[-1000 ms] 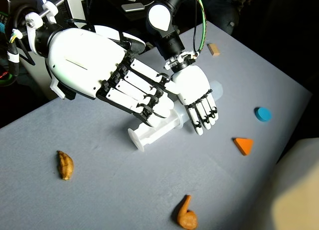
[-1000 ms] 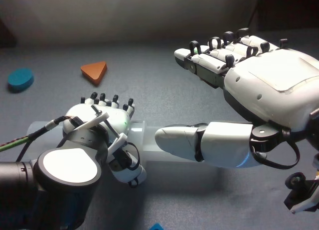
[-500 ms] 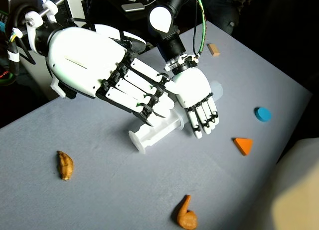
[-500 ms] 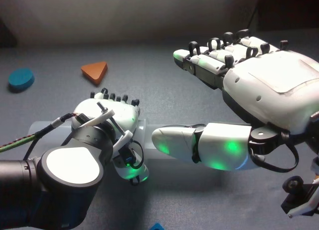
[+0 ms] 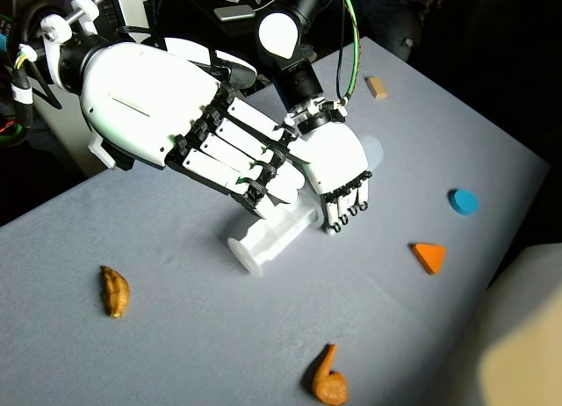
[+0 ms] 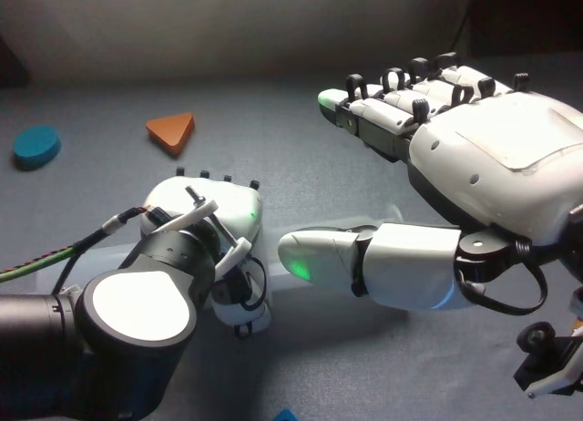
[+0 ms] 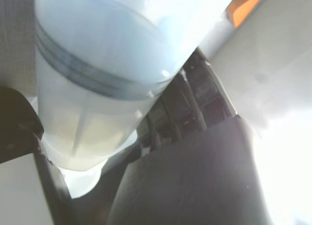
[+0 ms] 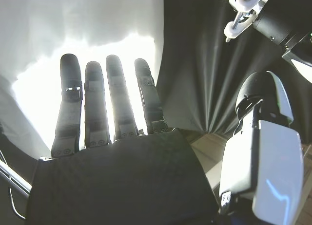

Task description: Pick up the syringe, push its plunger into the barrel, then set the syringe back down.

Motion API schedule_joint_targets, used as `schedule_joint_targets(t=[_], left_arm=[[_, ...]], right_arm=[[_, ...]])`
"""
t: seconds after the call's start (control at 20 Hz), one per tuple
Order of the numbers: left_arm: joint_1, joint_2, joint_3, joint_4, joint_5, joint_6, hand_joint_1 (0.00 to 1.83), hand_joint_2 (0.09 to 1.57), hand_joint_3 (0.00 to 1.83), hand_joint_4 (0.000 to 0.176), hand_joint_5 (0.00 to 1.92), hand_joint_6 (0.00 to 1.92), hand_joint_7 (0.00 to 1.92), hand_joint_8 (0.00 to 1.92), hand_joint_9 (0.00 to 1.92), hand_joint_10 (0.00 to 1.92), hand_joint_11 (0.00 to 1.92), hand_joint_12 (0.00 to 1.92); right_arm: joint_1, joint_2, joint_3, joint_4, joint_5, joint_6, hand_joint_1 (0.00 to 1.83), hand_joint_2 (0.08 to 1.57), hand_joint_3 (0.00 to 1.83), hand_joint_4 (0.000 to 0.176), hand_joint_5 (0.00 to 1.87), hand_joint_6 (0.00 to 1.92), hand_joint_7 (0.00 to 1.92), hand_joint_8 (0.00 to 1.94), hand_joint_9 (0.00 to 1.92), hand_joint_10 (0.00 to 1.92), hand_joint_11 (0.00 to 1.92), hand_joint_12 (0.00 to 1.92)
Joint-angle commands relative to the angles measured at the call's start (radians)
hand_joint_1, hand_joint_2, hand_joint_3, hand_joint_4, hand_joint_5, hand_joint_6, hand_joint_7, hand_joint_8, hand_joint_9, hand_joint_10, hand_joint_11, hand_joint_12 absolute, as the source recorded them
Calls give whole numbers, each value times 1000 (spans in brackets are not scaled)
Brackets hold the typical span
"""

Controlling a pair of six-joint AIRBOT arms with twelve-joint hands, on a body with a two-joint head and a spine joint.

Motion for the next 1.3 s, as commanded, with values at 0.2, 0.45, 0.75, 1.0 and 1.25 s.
schedule_joint_targets(t=[0.2, 0.45, 0.75, 1.0, 1.25], left_arm=[[0, 15, -19, 112, -35, 23, 1357, 1177, 0, 0, 856, 992, 876, 1206, 732, 1481, 661, 1298], [1, 69, -30, 337, -118, -174, 1357, 1177, 0, 0, 858, 992, 877, 1202, 734, 1480, 648, 1300], [-40, 113, -5, 376, -210, -174, 1357, 1174, 0, 0, 859, 1003, 880, 1185, 739, 1474, 635, 1310], [-108, 142, 21, 378, -267, -173, 1358, 1172, 0, 0, 862, 1004, 884, 1177, 743, 1468, 644, 1293], [-129, 188, 11, 364, -279, -172, 1358, 1172, 0, 0, 861, 1013, 883, 1172, 748, 1462, 666, 1291]], right_arm=[[13, 0, -7, -60, 85, 23, 0, 927, 2, 64, 132, 3, 176, 4, 129, 2, 0, 739], [44, 28, -68, -1, 230, 78, 0, 928, 1, 64, 115, 0, 162, 1, 130, 1, 0, 708], [119, 105, -151, 96, 273, 21, 0, 928, 1, 63, 110, 0, 161, 0, 130, 0, 0, 703], [145, 126, -167, 147, 319, 68, 0, 928, 0, 63, 121, 1, 172, 2, 129, 1, 0, 712], [165, 128, -184, 195, 384, 175, 0, 928, 0, 62, 128, 2, 168, 0, 136, 4, 0, 708]])
